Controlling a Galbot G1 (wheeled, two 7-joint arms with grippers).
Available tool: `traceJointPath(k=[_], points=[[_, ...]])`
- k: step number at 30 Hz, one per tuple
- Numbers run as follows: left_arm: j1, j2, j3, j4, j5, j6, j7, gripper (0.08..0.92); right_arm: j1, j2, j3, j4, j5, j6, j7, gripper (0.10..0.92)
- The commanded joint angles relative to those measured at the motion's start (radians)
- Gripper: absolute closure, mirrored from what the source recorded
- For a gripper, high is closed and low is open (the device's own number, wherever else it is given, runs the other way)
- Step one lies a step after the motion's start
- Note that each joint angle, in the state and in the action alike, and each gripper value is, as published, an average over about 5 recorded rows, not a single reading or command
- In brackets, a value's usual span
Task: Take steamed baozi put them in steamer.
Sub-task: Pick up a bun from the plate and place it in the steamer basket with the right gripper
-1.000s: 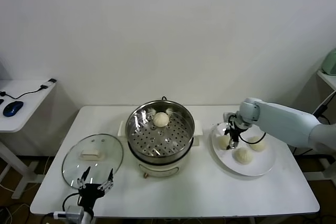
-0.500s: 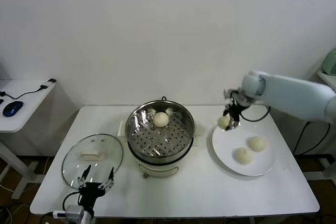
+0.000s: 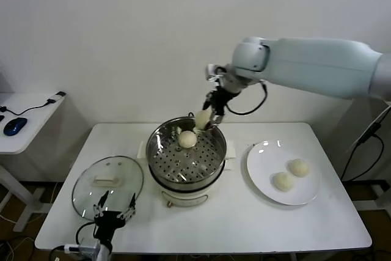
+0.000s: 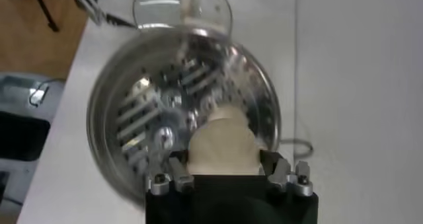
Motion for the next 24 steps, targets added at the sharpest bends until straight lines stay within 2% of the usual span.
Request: traceJointPath(k=[1, 24], points=[[0.000, -0.002, 0.003, -0.004, 0.000, 0.001, -0.001, 0.177, -0.090, 0.195, 0.038, -0.001, 0.087, -0.093, 0.104, 0.313], [-0.014, 0.000, 0.003, 0.008, 0.003, 0.005, 0.003, 0.177, -0.335, 0.278, 0.043, -0.217, -0.054, -0.144, 0.196, 0.313]])
